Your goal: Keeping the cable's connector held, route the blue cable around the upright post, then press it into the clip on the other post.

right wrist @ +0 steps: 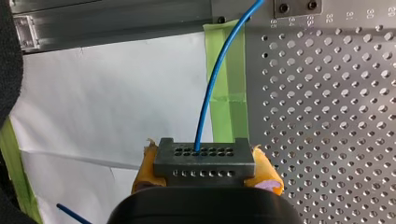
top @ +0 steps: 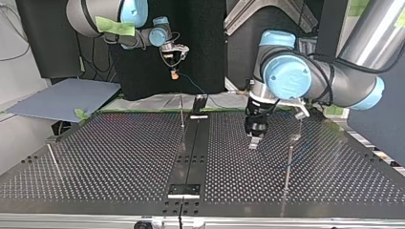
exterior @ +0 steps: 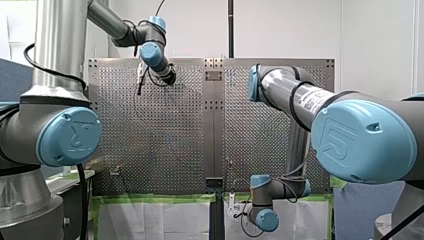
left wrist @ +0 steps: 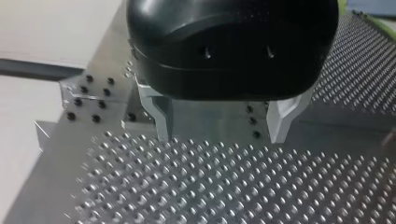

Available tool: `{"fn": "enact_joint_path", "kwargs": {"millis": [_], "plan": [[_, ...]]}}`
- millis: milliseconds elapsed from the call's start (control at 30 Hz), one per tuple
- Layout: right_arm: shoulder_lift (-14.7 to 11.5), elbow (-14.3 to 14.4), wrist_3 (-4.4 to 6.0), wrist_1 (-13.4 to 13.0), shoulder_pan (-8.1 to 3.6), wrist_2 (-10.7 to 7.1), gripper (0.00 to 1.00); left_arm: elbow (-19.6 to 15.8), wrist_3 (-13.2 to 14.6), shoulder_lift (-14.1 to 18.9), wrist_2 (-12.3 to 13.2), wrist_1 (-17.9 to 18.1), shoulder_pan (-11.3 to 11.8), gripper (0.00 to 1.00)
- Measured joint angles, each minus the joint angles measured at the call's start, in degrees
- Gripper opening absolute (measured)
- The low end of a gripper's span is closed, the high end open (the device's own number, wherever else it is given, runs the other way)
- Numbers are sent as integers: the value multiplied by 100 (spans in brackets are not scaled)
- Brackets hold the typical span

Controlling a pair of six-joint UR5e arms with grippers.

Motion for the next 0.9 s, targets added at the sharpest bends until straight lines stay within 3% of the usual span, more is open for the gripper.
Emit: {"fn": "enact_joint_path", "kwargs": {"millis": [200,433,900], "plan": [[0,0,3,-24,14,-37,0,1,169,-296,-369,369,-87,99],[0,0,4,-20,26,-46,0,1,587,-688,-818,821,-273,99],[1,0,37,-24,-3,-72,0,1,1411,-783,-1642,1643,-317,99]]}}
